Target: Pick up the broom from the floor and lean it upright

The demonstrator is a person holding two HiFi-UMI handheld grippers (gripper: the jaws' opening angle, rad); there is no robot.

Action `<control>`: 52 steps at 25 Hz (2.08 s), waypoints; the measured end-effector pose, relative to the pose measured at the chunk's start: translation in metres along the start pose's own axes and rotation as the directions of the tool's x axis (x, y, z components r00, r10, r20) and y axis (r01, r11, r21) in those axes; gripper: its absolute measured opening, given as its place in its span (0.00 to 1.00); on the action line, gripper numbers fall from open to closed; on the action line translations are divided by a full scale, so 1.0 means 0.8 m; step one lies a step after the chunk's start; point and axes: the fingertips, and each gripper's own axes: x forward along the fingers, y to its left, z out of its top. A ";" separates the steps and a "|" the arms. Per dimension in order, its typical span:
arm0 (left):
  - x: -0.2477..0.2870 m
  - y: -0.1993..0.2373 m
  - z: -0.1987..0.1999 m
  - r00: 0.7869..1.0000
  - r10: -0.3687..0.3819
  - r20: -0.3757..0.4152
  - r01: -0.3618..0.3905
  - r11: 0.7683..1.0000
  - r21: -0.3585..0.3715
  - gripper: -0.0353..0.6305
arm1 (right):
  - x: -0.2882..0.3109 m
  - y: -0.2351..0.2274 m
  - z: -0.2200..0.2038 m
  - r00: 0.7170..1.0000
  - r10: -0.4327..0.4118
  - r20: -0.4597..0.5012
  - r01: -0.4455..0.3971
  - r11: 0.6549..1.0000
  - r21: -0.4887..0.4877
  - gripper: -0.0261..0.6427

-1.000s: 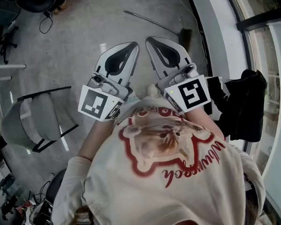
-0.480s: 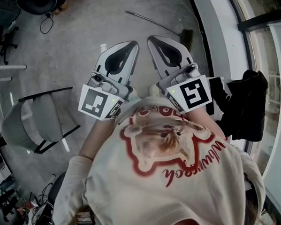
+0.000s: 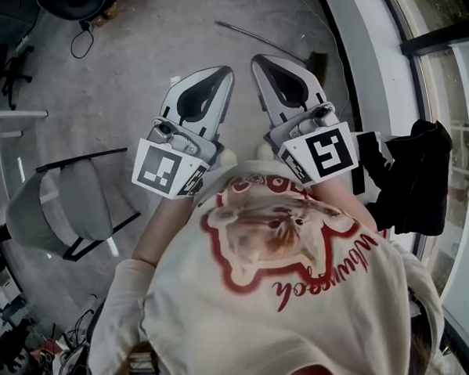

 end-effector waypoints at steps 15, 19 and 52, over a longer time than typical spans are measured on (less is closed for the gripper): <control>0.015 0.070 -0.012 0.999 -0.035 -0.019 0.034 0.999 -0.016 0.09 | 0.061 -0.012 -0.015 0.999 -0.042 0.008 0.042 0.999 -0.004 0.08; 0.044 0.106 -0.022 0.999 -0.018 -0.027 0.018 1.000 -0.002 0.09 | 0.098 -0.044 -0.028 1.000 -0.027 0.010 0.027 1.000 0.006 0.08; 0.542 0.585 -0.133 0.985 0.145 -0.098 -0.147 0.989 -0.014 0.09 | 0.571 -0.547 -0.144 0.990 0.042 -0.134 -0.039 0.999 0.025 0.08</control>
